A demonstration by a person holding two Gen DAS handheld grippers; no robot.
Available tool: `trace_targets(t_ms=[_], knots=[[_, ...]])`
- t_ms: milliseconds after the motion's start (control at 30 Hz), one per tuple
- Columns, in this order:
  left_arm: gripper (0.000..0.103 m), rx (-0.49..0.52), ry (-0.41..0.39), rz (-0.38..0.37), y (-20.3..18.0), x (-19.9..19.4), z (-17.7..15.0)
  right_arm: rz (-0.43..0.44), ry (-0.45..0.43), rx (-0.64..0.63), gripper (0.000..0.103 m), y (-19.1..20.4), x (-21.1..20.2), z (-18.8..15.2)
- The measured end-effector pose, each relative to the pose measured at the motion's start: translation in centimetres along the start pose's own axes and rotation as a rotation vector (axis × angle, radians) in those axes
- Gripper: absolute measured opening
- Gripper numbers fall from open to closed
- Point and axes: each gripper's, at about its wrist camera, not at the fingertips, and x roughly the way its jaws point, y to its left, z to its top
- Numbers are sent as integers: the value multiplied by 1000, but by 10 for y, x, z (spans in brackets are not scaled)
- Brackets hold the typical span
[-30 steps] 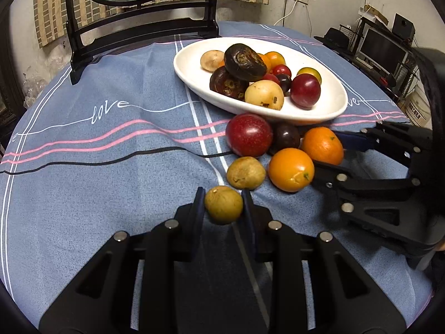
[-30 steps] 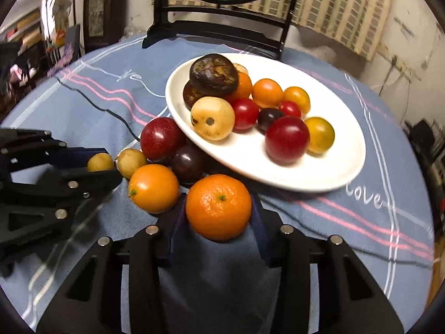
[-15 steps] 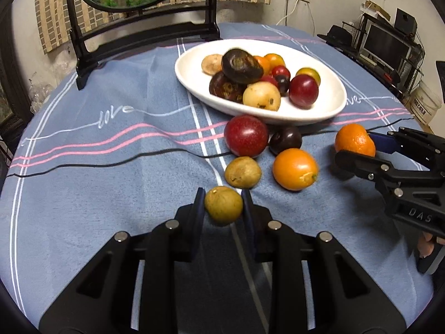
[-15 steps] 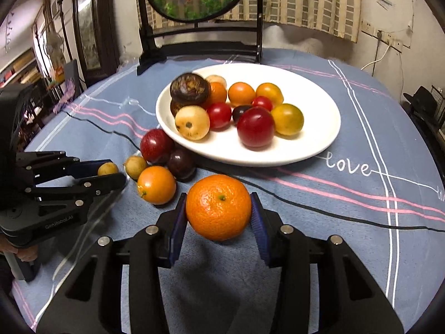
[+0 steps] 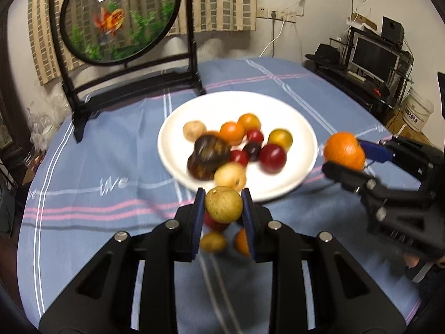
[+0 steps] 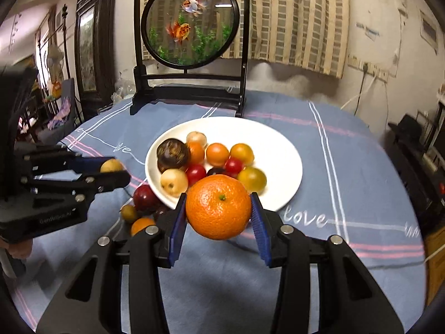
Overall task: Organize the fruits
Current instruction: 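Lower the yellow fruit and tangerine onto the plate and open both tools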
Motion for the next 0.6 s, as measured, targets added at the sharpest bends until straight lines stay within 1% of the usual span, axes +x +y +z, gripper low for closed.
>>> trace_targets(t_ms=[100, 167, 267, 433, 533, 567, 600], knots=[[26, 2, -6, -4, -4, 11, 19, -6, -14, -28, 44, -2, 8, 9], [26, 5, -9, 8, -6, 18, 30, 3, -17, -34, 44, -4, 16, 14], [27, 17, -8, 26, -9, 32, 47, -8, -20, -39, 44, -7, 30, 21], [27, -3, 7, 33, -6, 57, 64, -21, -17, -60, 44, -11, 52, 29], [27, -27, 27, 27, -2, 73, 67, -23, -8, -71, 44, -12, 65, 32], [29, -31, 30, 28, -1, 77, 68, -31, -5, -78, 46, -12, 69, 32], [35, -35, 27, 30, -1, 80, 68, -38, -4, -85, 48, -12, 72, 33]])
